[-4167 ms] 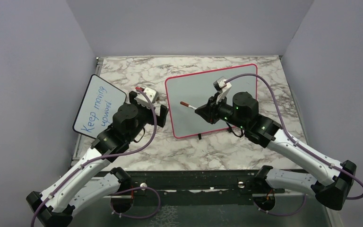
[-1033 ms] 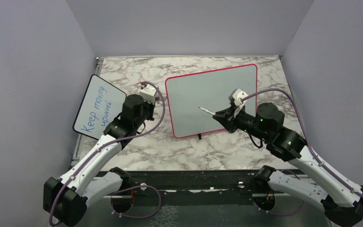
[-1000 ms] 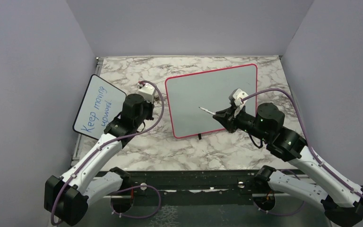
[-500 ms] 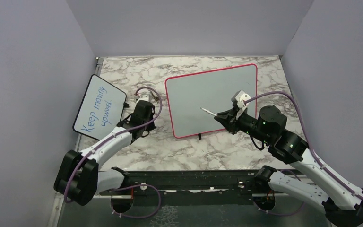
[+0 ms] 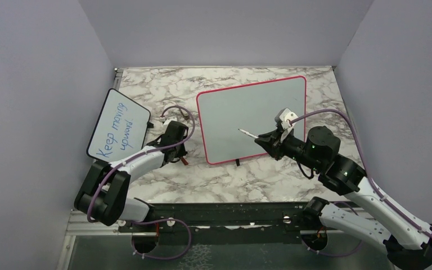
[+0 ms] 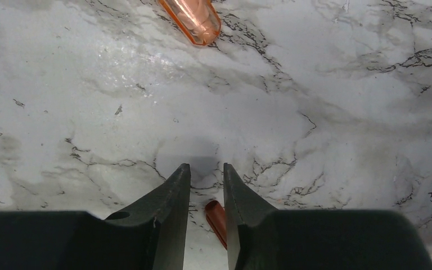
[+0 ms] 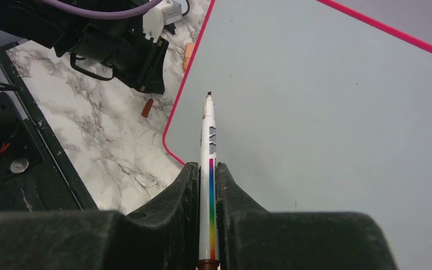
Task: Write a sentence on the whiteboard
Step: Place the whiteboard marker at the center of the board, then write a sentence on the whiteboard.
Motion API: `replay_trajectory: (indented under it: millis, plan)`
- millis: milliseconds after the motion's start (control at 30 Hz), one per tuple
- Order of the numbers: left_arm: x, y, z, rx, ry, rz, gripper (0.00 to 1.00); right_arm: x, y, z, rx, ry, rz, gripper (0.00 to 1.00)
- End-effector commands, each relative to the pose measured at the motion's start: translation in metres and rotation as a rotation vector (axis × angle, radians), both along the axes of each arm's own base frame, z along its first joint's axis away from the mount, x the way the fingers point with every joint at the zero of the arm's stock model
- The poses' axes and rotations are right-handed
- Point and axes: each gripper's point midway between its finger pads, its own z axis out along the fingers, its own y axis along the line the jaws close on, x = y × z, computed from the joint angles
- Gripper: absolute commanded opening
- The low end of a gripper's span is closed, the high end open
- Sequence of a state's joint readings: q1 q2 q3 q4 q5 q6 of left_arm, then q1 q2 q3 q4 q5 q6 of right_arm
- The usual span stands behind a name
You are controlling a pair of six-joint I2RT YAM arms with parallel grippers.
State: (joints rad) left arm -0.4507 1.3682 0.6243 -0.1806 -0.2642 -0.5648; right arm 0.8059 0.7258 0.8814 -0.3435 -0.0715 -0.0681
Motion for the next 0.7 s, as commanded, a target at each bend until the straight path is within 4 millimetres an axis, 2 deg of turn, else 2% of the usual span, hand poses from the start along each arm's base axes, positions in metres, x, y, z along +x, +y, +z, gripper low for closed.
replay_trajectory:
  millis: [0,100,167,367,467,667]
  plan:
    - [0.013,0.003,0.018,-0.008,-0.064,0.042,0.3,0.002,0.002,0.005,0.018,-0.022,-0.003,0.01]
    - [0.016,0.004,0.038,-0.018,-0.109,0.036,0.4,0.003,0.003,0.003,0.011,-0.018,-0.003,0.0]
    - [0.018,0.006,0.054,-0.028,-0.148,0.028,0.51,0.004,0.004,0.003,0.009,-0.015,-0.004,0.0]
    - [0.032,0.005,0.116,-0.093,-0.307,-0.043,0.69,0.01,0.005,0.001,-0.005,0.018,-0.029,0.0]
    - [0.039,-0.002,0.145,-0.137,-0.384,-0.112,0.75,0.015,0.005,0.0,-0.012,0.047,-0.061,0.0]
    - [0.051,-0.024,0.192,-0.217,-0.507,-0.273,0.78,0.024,0.002,0.001,-0.023,0.111,-0.138,0.01]
